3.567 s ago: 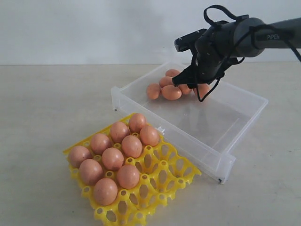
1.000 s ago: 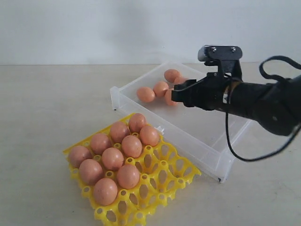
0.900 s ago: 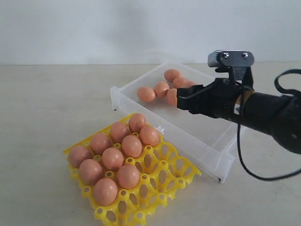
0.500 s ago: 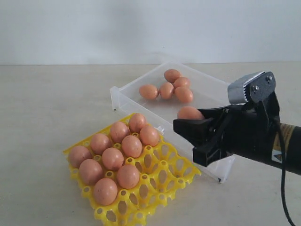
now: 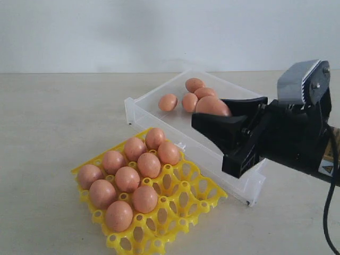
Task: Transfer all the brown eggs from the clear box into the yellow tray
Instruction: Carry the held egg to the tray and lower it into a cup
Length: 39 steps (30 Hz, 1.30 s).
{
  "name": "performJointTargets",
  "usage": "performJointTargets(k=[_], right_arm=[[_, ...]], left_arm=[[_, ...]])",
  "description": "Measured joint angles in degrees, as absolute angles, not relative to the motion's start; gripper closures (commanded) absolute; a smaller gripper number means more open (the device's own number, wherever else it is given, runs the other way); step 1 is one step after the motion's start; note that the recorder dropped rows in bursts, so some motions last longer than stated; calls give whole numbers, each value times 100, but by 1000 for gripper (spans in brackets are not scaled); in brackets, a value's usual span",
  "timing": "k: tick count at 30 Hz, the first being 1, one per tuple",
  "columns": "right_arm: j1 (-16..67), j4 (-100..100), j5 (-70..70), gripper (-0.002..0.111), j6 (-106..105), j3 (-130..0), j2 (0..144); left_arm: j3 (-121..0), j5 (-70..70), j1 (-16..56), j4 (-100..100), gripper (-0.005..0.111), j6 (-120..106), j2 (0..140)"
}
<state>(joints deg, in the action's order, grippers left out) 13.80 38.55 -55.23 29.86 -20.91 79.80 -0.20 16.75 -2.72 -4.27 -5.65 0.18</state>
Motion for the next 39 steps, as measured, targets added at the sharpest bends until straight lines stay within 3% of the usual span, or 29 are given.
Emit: performJointTargets(k=[8, 13, 28, 34, 39], right_arm=[[1380, 3099, -5999, 108, 2783, -2750, 8473], [1380, 3283, -6834, 108, 4168, -3448, 9211], [1380, 8354, -6888, 108, 6501, -4693, 10381], [1380, 8486, -6888, 108, 6463, -4726, 10381], [1770, 8186, -5462, 108, 6044, -4734, 10724]], left_arm=[[-20, 1675, -272, -427, 103, -565, 18], [-20, 1675, -272, -427, 103, -565, 18], [-20, 1675, -272, -427, 103, -565, 18], [-20, 1675, -272, -427, 103, -565, 18], [-20, 1675, -272, -427, 103, -565, 18]])
